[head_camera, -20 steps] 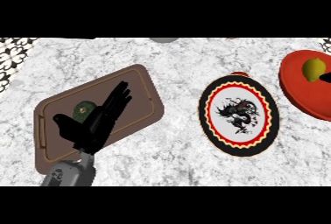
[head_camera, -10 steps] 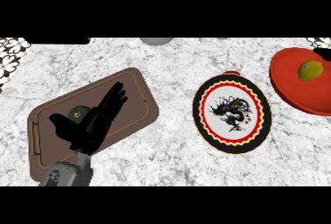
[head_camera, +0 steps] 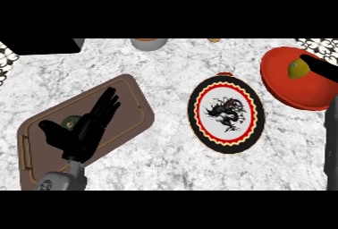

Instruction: Pick the lemon from the plate and place it in the bowl

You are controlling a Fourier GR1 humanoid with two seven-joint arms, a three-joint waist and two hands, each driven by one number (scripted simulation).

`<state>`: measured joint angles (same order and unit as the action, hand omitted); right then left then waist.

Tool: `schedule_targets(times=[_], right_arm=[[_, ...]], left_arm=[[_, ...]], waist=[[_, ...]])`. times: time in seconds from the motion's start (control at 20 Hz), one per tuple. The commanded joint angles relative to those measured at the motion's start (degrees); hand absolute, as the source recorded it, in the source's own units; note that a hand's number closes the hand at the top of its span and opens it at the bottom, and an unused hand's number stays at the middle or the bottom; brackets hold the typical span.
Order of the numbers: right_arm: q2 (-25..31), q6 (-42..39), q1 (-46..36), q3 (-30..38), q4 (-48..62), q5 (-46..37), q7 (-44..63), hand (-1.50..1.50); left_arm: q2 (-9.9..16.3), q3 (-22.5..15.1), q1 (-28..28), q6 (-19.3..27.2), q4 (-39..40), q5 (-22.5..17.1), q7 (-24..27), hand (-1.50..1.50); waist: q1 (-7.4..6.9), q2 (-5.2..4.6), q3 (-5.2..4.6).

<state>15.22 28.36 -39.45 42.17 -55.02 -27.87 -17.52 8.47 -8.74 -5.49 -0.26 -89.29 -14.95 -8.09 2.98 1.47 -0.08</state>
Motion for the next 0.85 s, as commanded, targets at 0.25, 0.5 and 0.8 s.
schedule_targets(times=[0.25,0.5,0.8], right_arm=[[-14.9,-2.2,21.3,-9.8,-27.1,3.9,-4.4,1.5],[-15.1,-0.8,36.3,-19.1,-33.3,9.2,-5.7,1.5],[-15.2,2.5,54.6,-35.0,-35.8,14.4,-8.2,1.5]], left_arm=[[0.1,-0.1,2.4,0.2,-0.3,0.6,0.7,0.0],[-0.8,-0.2,3.3,0.9,0.0,0.9,1.6,0.0],[0.0,1.0,3.0,0.6,-0.7,0.2,1.4,0.0]], waist=[[1.95,0.69,-0.15],[2.23,0.64,-0.01],[1.96,0.1,0.19]])
